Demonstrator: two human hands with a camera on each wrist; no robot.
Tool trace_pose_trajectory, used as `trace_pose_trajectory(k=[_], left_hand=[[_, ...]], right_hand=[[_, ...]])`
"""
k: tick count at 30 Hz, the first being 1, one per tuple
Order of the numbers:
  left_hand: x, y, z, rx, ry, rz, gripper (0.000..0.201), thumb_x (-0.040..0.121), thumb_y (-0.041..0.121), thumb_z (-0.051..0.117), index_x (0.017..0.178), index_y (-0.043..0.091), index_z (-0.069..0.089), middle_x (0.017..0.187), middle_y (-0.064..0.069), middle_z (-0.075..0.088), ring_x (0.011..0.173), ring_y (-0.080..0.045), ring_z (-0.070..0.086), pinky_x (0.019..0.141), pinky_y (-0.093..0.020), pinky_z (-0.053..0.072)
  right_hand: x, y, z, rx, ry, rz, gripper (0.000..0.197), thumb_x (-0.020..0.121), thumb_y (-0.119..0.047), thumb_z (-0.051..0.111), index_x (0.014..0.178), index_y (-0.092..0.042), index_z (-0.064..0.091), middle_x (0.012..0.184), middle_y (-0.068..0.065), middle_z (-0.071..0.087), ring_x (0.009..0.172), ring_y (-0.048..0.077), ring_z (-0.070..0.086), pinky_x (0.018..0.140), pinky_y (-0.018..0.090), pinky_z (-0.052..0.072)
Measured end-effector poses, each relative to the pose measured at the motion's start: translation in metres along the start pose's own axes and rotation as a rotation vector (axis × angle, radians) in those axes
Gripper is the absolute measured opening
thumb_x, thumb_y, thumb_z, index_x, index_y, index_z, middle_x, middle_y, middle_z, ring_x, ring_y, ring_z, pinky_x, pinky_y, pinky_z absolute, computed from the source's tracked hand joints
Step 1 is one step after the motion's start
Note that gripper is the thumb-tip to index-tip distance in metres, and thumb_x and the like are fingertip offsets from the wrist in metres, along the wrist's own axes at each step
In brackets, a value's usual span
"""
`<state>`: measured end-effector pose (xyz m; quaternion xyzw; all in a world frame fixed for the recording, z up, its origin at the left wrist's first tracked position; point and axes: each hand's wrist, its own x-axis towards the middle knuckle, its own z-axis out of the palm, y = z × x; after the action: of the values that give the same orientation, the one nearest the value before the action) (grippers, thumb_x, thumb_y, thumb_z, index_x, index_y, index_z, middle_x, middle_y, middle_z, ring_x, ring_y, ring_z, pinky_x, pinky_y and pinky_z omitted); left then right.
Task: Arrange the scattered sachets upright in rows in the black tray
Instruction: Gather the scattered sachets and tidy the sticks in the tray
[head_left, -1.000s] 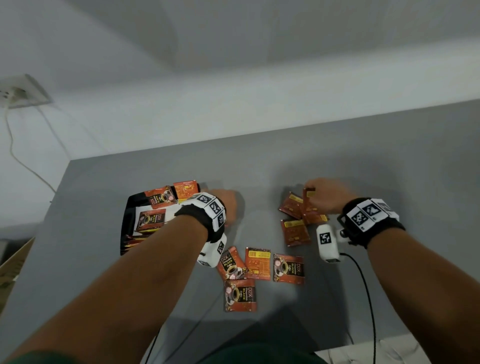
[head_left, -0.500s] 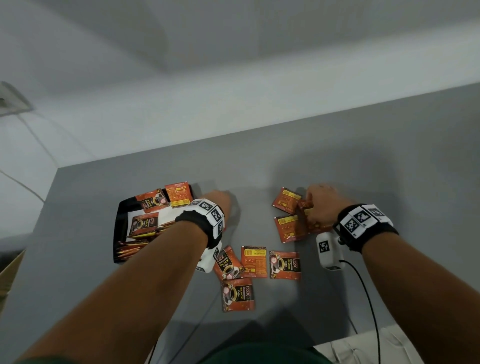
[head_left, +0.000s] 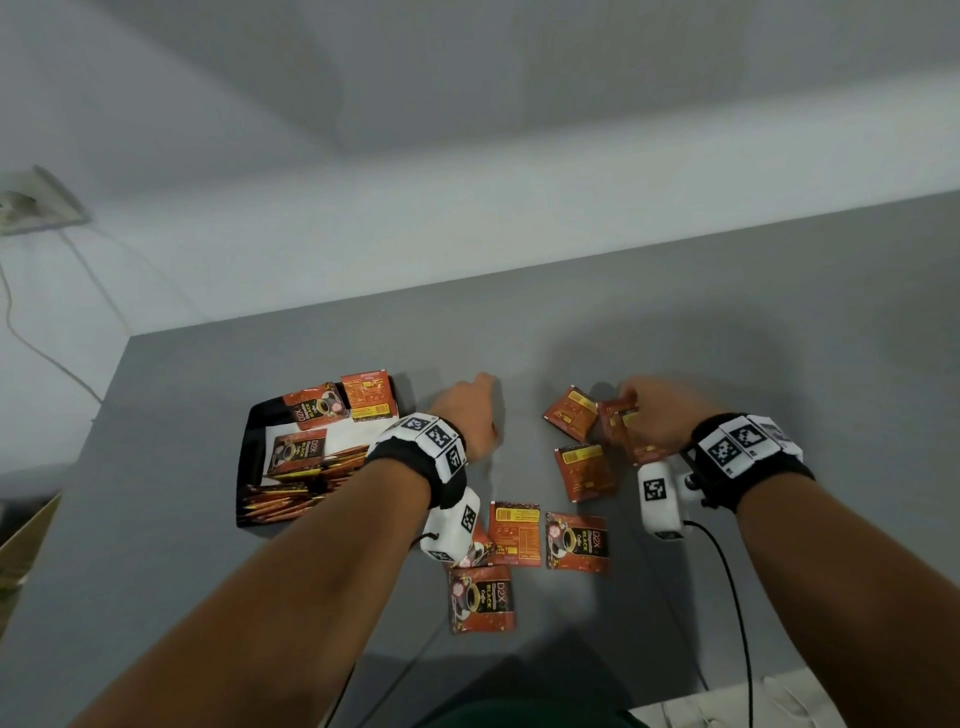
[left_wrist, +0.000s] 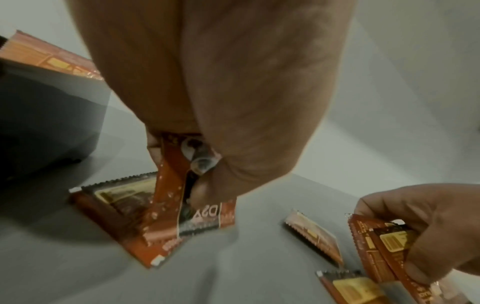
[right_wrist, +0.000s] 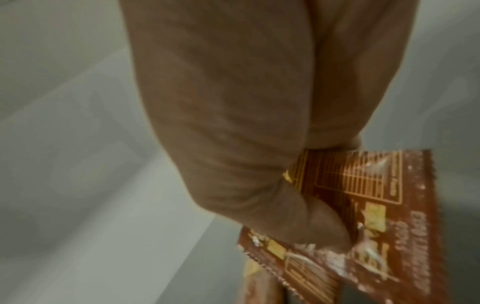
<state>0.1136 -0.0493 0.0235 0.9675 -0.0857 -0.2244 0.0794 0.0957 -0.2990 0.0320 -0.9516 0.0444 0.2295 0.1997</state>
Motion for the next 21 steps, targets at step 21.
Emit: trace_pose_trajectory(k=[21], left_hand=[[-0.023, 0.003, -0.016, -0.037, -0.132, 0.052, 0.040, 0.083, 0.009, 0.072, 0.120, 0.004, 0.058, 0.114, -0.015, 0.069, 0.099, -0.030, 0.067, 0.073, -0.033, 0.053]], right_hand=[[0.032, -0.038, 0.020, -0.148, -0.025, -0.057, 0.046, 0.069, -0.017, 0.079, 0.103, -0.023, 0.049, 0.110, 0.004, 0.053, 0.100, 0.024, 0.052, 0.071, 0.029, 0.049]])
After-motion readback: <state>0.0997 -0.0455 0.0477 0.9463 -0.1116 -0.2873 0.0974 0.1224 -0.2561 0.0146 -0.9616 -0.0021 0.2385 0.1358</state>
